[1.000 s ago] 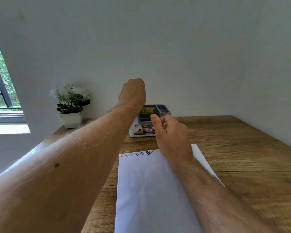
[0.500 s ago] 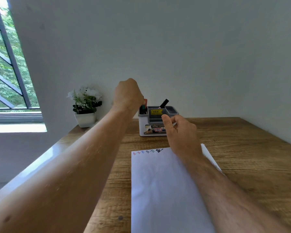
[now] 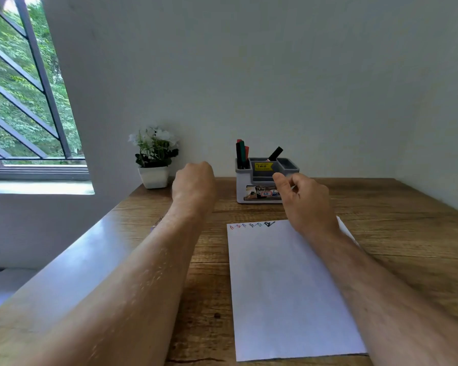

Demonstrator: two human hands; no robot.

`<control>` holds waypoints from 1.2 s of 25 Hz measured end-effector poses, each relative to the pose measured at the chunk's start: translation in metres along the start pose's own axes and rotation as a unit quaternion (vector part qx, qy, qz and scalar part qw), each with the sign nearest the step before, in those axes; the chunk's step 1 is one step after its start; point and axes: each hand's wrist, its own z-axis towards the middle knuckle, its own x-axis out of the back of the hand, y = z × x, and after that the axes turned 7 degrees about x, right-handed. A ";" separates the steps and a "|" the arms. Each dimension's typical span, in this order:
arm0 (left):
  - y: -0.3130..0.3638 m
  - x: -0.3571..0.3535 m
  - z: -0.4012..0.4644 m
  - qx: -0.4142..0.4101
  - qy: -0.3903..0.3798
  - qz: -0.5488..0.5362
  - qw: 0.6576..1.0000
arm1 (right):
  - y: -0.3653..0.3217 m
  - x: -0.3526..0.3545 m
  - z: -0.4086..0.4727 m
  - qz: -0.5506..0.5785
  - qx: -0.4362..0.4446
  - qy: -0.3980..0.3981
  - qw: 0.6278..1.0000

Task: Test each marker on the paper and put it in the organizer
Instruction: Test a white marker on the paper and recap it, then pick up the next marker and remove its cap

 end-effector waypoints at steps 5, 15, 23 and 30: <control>-0.003 -0.014 -0.003 -0.006 -0.015 0.036 0.999 | 0.000 -0.002 0.001 0.001 0.008 -0.002 1.000; -0.001 -0.016 -0.001 0.054 -0.088 -0.059 0.993 | 0.001 -0.001 0.001 0.006 0.018 0.002 1.000; 0.008 0.000 -0.003 0.102 -0.062 -0.373 0.920 | -0.006 0.002 -0.002 0.029 0.043 -0.018 0.999; 0.034 0.015 -0.032 0.066 -0.184 -0.707 0.679 | -0.022 0.008 -0.007 0.185 -0.025 -0.094 0.978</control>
